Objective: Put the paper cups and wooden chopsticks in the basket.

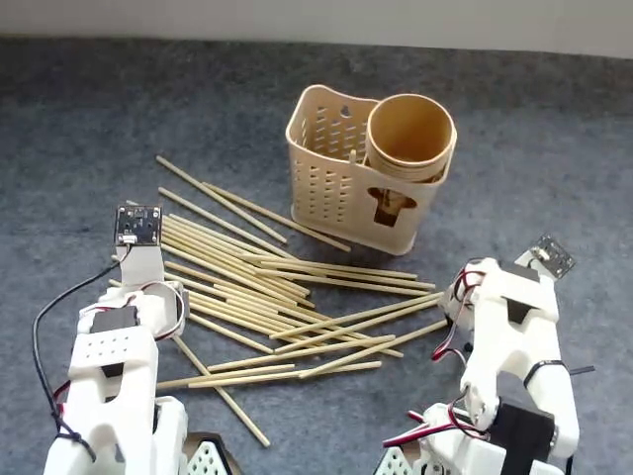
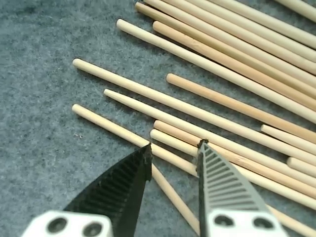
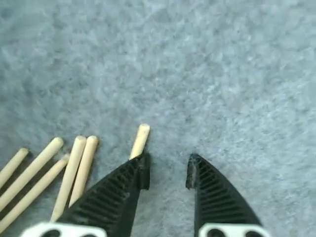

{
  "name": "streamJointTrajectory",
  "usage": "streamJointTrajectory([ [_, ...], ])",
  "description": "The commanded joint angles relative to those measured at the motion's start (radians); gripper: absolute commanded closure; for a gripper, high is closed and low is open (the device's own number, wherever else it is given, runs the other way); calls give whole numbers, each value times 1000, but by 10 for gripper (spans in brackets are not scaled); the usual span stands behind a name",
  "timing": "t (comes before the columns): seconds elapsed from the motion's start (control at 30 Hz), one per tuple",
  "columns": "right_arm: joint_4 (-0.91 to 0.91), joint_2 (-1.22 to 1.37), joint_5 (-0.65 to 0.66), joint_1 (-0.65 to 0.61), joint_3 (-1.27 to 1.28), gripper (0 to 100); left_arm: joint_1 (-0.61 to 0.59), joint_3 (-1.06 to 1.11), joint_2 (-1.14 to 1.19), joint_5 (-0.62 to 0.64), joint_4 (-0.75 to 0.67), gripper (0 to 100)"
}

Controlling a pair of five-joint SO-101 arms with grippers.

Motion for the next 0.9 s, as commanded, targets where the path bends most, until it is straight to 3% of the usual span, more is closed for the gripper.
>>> streamJointTrajectory([
  [0.0,-15,-12,-9,-13,-59,891,-10,-7,-27,-6,-14,843],
  [0.2,96,-104,-11,-19,-111,892,-10,-7,-27,-6,-14,843],
  [0.33,62,-101,-11,-35,-105,892,-10,-7,-27,-6,-14,843],
  [0.77,-7,186,-9,-50,-162,898,-10,-7,-27,-6,-14,843],
  [0.87,13,170,-3,-50,-168,968,-10,-7,-27,-6,-14,843],
])
